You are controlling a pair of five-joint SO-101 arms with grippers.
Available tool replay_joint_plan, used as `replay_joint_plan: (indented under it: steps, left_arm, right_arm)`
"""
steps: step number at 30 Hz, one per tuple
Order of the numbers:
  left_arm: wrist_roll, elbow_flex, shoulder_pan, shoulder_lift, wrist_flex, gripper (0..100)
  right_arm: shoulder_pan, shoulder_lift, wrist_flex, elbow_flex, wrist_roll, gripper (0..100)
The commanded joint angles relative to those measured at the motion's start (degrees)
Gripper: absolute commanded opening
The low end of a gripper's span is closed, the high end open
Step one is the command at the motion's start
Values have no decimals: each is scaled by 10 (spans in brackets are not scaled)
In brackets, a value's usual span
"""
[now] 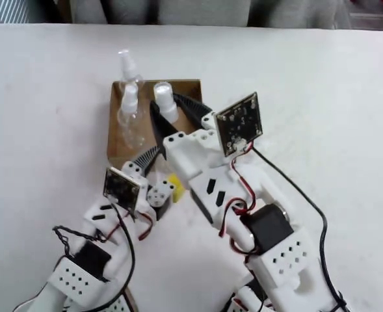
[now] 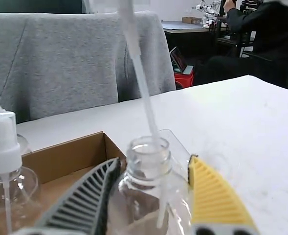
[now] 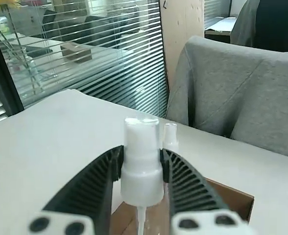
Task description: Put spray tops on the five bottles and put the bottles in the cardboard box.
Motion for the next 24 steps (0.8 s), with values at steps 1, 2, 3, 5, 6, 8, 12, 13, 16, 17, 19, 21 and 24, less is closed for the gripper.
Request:
replay_joint_plan:
  steps: [1,2,3,5,6,8,12,13,16,17,19,21,24]
  left_arm:
    - [5,-9,-22,4,-21,28]
    - [5,-7,-22,4,-32,28]
    - [5,-6,-22,4,-36,28]
    - [5,-6,-22,4,-37,28]
    - [5,-6,-22,4,-37,28]
    - [5,-6,-22,4,-38,28]
    - [5,-6,-22,4,-39,28]
    - [5,-6,-22,4,-39,28]
    - [5,-6,-22,4,-39,28]
    - [5,-6,-22,4,-39,28]
    - [5,-6,-22,4,-39,28]
    - [5,-5,-22,4,-39,28]
    - [5,-5,-22,4,-39,28]
  right_arm:
    - [-3,-13,-36,20,1,18]
    - [-3,-13,-45,33,1,18]
    - [-3,-13,-55,44,0,17]
    - [-4,-14,-68,62,0,17]
    - [-4,-15,-72,69,0,17]
    - [-4,-26,-78,88,0,17]
    - [-7,-69,-102,137,0,16]
    - [-7,-79,-108,148,0,16]
    - [-7,-102,-113,175,0,16]
    - [-7,-109,-113,182,0,16]
    - [-7,-118,-113,193,-6,16]
    - [-7,-127,-109,200,-33,16]
    - [-7,-132,-109,211,-45,16]
